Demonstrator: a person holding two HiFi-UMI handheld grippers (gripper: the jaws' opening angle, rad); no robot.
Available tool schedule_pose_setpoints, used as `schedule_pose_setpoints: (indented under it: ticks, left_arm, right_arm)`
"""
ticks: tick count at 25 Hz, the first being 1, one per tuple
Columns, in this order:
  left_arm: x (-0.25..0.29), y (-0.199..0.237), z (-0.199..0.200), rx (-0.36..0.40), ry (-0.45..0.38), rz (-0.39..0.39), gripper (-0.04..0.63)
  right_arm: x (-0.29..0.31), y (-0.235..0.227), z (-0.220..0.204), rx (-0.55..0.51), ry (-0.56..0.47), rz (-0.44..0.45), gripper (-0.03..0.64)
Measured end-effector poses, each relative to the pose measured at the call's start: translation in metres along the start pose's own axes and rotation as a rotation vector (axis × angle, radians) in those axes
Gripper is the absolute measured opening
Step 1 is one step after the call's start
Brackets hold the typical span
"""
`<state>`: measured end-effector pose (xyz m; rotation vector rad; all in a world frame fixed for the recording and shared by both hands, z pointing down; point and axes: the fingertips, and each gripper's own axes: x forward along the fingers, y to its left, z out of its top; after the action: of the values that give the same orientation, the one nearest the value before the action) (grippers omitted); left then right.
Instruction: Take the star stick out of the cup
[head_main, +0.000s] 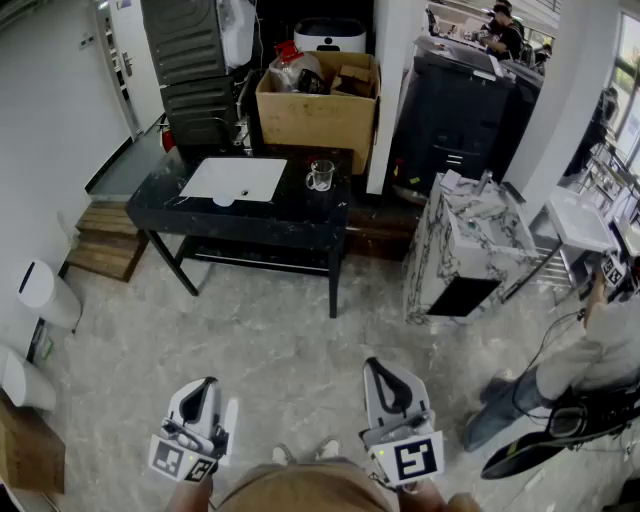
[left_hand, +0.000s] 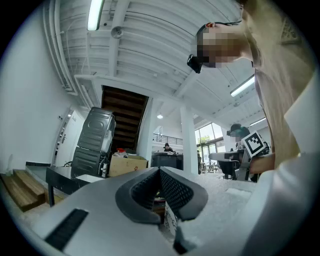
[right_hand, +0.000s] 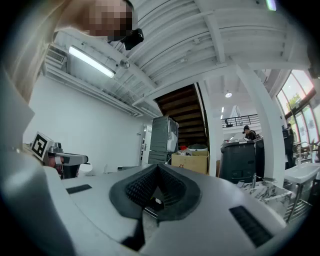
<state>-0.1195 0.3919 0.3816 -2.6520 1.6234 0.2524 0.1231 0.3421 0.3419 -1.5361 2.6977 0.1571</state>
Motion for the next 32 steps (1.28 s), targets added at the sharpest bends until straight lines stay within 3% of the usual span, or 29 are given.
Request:
schedule_pose_setpoints:
  ticks: [14,32]
  left_arm:
    - [0.041,-0.016,-0.007,-0.009,0.018,-0.103,0.0]
    - [0.08,-0.058,-0.024,-0.017,0.004,-0.082,0.002]
  right_arm:
    - [-0.001,-0.022,-0.003,0.017,-0.006,-0.059,0.003]
    - [-0.005,-0.061,-0.018,0.01,-0.002,-0.003,0.003]
